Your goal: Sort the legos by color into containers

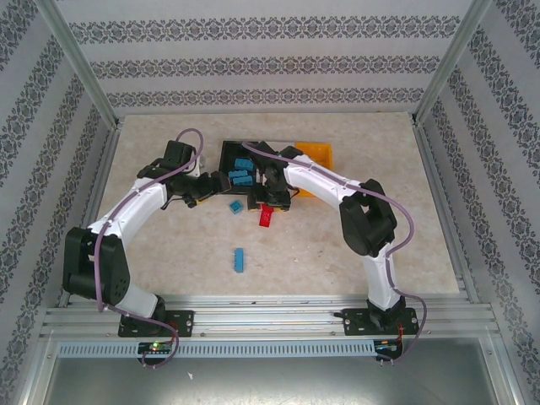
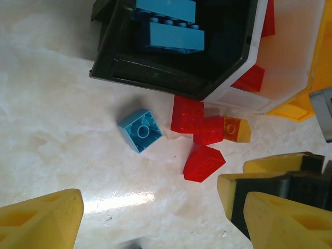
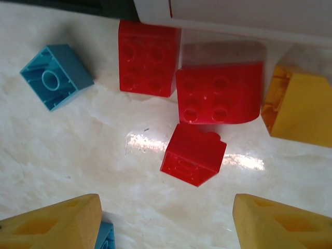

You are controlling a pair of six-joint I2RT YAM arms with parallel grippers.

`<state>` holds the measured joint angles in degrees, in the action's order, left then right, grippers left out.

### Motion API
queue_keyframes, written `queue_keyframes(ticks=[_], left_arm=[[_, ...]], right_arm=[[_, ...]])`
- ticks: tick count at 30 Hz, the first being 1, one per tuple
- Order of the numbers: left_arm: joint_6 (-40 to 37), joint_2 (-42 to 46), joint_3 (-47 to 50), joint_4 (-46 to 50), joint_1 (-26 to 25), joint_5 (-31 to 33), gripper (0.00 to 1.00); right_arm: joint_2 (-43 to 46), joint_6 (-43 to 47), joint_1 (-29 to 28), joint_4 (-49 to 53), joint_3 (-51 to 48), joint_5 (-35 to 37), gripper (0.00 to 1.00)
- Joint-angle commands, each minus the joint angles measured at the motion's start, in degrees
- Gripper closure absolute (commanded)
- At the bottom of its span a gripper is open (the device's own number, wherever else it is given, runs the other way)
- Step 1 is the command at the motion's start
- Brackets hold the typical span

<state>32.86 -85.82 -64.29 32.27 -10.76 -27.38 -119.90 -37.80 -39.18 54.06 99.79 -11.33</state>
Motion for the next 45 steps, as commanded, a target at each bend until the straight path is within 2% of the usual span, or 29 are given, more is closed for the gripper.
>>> queue_keyframes(ticks=[1,17,25,28,34,45], left_arm=[[-0.2,2.4,1.1,-0.8,0.7,0.5,0.18],[0.3,4.3,3.7,-1.1,1.2,0.7,0.17],[0.5,4.5,3.5,-0.8,1.2,0.1,0.16],[1.0,4.9,4.1,-1.2,1.2,0.2,0.16],[2.2,5.6,5.5,-2.7,1.2,-0.1,0.16],[3.7,4.9,6.9,-6.4,-0.9,-0.8,0.15]], right_arm=[[-2.2,-1.4,-0.7,-0.9,0.5,2.5,0.34],[-6.4,-1.0,-1.2,0.4,0.9,4.0,0.37],[-7.9,-0.9,-1.3,-0.7,0.3,3.9,0.49],[-7.3,-0.8,-1.3,-1.2,-0.5,3.9,0.56],[-2.7,-0.2,-1.2,-0.1,-3.3,4.9,0.64],[12.5,-1.9,2.7,-0.7,-13.1,5.3,0.65]])
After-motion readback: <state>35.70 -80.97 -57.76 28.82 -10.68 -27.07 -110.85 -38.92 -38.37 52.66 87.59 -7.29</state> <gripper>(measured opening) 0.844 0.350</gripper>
